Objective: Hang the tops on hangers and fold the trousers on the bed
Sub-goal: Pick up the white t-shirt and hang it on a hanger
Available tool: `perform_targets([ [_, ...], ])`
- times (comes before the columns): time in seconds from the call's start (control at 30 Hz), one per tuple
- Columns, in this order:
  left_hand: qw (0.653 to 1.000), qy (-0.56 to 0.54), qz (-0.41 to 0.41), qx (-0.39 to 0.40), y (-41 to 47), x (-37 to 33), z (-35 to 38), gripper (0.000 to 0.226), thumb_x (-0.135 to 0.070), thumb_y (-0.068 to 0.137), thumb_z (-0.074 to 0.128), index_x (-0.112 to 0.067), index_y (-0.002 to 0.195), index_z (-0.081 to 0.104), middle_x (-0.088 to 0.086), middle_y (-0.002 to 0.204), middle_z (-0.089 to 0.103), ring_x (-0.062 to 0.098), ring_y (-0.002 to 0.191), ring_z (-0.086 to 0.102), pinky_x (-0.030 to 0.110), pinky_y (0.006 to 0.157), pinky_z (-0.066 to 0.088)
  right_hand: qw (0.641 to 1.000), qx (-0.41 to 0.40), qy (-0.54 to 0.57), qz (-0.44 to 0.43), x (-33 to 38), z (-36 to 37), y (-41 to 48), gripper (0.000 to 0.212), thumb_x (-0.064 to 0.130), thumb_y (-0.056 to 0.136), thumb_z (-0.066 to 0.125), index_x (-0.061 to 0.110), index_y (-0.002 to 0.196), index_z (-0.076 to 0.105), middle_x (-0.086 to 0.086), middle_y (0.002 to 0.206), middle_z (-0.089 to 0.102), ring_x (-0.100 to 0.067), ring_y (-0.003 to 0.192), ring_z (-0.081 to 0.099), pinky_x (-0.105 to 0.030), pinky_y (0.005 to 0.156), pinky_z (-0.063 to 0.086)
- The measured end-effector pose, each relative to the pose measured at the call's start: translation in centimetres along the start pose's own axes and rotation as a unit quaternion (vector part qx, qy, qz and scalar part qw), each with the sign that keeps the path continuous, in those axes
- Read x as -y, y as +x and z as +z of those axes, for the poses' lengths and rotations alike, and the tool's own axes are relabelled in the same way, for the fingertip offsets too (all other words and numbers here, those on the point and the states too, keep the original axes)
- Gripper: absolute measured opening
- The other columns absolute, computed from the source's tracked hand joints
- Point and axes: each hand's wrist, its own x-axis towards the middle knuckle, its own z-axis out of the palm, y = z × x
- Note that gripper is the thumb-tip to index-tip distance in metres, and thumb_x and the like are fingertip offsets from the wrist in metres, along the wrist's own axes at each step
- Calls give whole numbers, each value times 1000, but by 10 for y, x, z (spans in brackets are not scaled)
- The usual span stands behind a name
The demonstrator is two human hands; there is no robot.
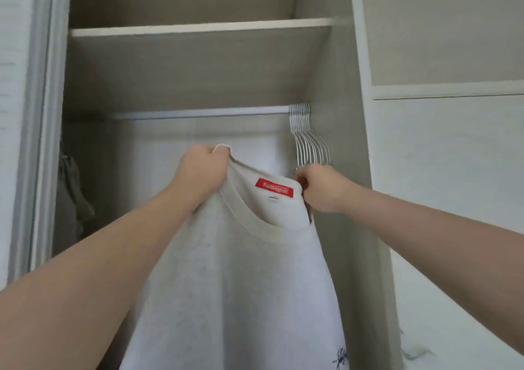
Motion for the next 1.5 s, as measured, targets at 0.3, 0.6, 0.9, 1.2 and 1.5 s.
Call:
perform_targets([
  [0.3,997,25,62,38,42,13,30,40,-26,94,46,-12,58,38,5,53,40,25,53,40,30,50,31,977,-138,-162,23,7,-18,95,29,12,89,50,20,115,62,-11,123,62,-34,115,57,-37,86,46],
  [0.6,992,101,72,29,68,24,9,43,-27,96,46,-7,58,40,8,56,43,22,54,42,30,49,25,922,-140,-350,87,-20,15,160,47,15,94,51,15,141,44,-16,142,44,-36,133,40,-45,104,35],
  [0.9,986,143,79,27,84,51,11,38,-28,95,48,-7,63,47,10,60,48,24,57,46,31,50,26,904,-171,-381,93,-39,15,193,38,0,97,44,8,131,62,-16,131,60,-38,120,61,-42,90,51],
  [1.2,985,151,71,33,89,59,16,36,-26,94,47,1,74,59,17,66,57,31,64,52,27,54,35,895,-166,-407,78,-49,15,196,37,1,97,46,10,131,58,-13,129,61,-36,117,63,-38,83,49],
  [1.5,982,169,82,25,84,49,11,34,-27,95,46,-7,68,51,14,65,52,29,62,48,30,50,28,894,-184,-404,60,-50,7,195,35,-2,96,45,6,125,64,-17,122,60,-40,113,63,-40,76,48],
])
